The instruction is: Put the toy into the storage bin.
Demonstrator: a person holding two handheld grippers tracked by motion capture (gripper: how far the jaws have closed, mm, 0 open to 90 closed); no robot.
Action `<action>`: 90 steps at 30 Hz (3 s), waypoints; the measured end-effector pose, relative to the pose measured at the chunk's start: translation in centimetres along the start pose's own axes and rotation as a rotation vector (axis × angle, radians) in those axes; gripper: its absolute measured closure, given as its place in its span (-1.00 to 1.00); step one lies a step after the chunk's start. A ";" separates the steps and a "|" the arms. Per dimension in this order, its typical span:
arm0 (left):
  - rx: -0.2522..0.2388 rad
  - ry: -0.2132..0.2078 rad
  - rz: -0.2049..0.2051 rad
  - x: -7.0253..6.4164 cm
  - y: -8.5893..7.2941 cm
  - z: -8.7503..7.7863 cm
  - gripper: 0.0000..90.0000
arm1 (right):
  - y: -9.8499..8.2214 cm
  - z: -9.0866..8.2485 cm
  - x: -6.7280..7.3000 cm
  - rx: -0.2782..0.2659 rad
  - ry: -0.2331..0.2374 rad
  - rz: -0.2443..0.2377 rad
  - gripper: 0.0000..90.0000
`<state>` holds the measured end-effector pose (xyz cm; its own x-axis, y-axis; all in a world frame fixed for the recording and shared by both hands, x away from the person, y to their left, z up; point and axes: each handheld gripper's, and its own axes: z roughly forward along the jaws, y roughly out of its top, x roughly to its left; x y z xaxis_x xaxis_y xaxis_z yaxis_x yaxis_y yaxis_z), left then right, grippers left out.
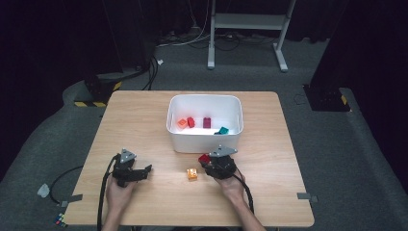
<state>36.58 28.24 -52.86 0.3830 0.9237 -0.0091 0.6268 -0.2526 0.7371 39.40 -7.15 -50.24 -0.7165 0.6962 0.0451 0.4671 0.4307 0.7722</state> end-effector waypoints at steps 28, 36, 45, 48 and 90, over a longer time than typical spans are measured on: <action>0.000 0.001 0.002 0.0 0.0 0.0 -0.64 | 1.4 -6.6 -1.5 -0.082 0.052 0.000 0.31; 0.001 0.001 -0.001 0.0 0.0 0.0 -0.64 | 2.9 -8.6 -1.5 -0.108 0.087 -0.009 0.31; 0.003 0.001 0.003 0.0 0.0 0.0 -0.64 | 5.4 -10.2 -2.0 -0.164 0.111 -0.005 0.31; 0.003 0.002 0.002 0.0 0.0 0.0 -0.64 | 6.5 -10.6 -2.2 -0.175 0.099 -0.013 0.31; 0.001 0.001 0.002 0.0 0.0 0.0 -0.64 | 14.1 -6.5 -7.2 -0.092 -0.018 0.078 0.31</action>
<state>36.58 28.26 -52.85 0.3839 0.9234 -0.0071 0.6264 -0.2547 0.7367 47.76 -9.80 -35.51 -0.6702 0.7359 0.0967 0.4712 0.3212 0.8215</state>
